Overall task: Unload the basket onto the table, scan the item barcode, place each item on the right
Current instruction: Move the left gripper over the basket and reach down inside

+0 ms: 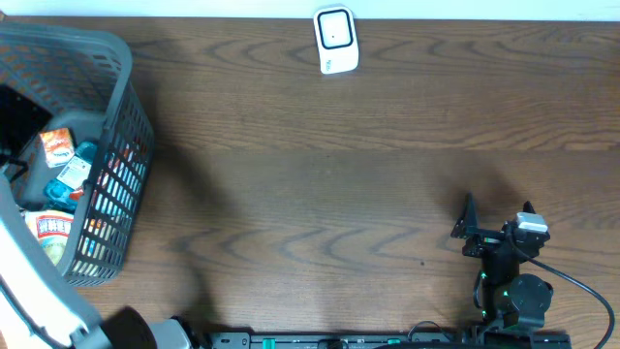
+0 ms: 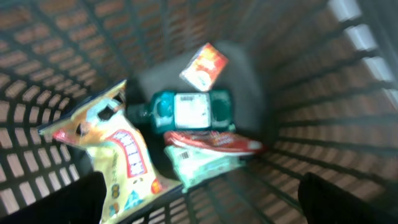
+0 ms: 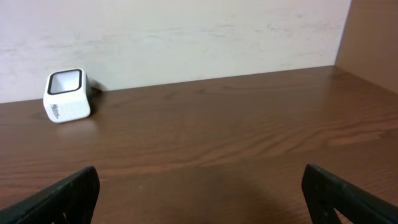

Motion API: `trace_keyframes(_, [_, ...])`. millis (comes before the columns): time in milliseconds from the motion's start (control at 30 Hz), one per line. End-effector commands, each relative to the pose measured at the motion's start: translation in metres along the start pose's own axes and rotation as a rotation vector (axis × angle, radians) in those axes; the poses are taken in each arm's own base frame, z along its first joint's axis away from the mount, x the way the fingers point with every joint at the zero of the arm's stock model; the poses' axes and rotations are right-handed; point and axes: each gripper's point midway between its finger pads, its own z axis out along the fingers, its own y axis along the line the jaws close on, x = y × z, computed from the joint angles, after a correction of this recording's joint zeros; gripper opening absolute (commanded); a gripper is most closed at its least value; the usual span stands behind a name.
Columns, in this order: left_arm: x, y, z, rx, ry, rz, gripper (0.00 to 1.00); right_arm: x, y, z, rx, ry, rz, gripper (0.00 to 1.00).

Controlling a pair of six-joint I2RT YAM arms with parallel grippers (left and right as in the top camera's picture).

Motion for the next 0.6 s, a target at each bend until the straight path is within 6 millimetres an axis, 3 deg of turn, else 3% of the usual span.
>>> trace_keyframes(0, [0.013,0.017,0.031,-0.074,0.108,-0.067,0.98,0.001,-0.001,0.0,0.003,-0.001,-0.016,0.99])
trace_keyframes(300, [0.047,0.062,0.108,-0.195,0.308,-0.11,0.99,0.001,-0.001,0.0,0.003,-0.001,-0.016,0.99])
trace_keyframes(567, [0.083,0.079,0.158,-0.21,0.348,-0.093,0.98,0.001,-0.001,0.0,0.003,-0.001,-0.016,0.99])
